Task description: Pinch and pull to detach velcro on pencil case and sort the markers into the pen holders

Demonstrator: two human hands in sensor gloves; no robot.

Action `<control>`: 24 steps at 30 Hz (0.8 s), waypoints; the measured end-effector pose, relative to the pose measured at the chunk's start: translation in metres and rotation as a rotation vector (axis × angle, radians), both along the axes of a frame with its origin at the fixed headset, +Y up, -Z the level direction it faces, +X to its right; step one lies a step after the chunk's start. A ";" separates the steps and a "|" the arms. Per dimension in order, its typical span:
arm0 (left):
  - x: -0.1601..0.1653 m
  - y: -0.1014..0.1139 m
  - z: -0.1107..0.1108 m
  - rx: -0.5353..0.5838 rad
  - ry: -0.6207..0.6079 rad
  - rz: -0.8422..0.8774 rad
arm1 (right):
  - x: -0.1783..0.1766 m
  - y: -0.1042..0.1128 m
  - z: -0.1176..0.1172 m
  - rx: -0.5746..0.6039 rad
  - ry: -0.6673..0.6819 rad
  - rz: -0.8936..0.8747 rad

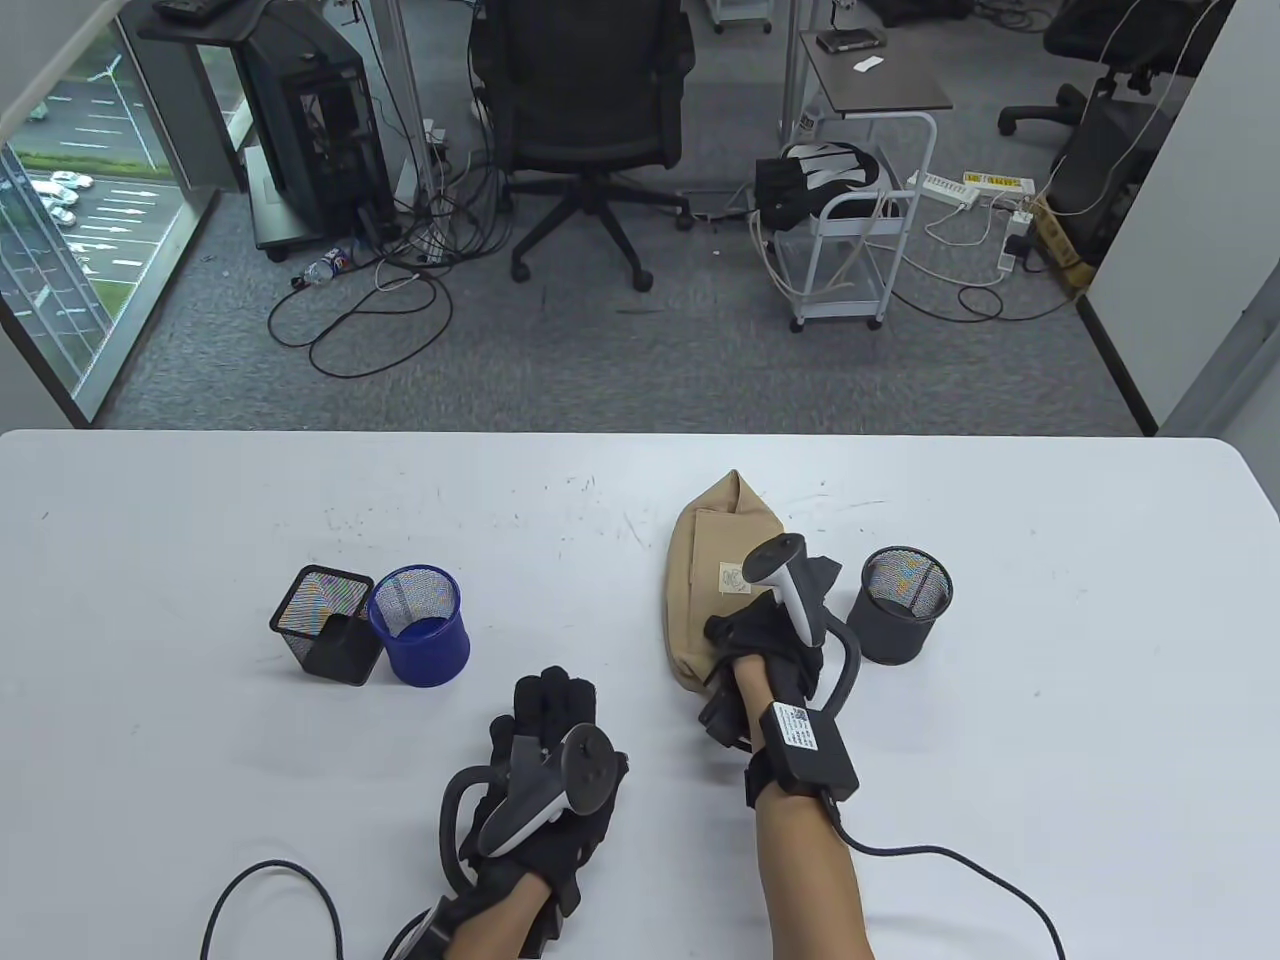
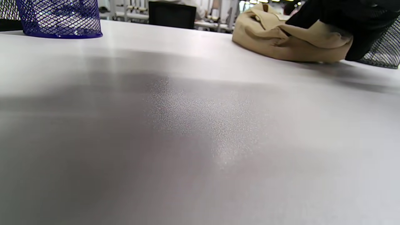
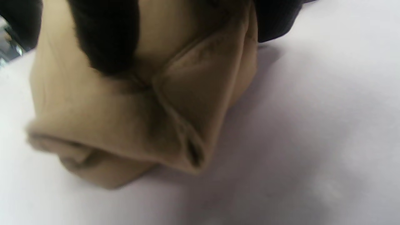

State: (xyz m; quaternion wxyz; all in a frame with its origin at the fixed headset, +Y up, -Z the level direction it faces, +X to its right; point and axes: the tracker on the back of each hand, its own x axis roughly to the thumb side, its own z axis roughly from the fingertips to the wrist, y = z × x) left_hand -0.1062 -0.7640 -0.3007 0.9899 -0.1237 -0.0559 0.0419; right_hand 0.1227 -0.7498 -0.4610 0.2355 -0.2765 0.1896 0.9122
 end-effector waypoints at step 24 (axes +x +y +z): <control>-0.036 0.026 -0.019 -0.312 0.083 1.192 | 0.034 0.073 0.137 0.470 0.295 -0.971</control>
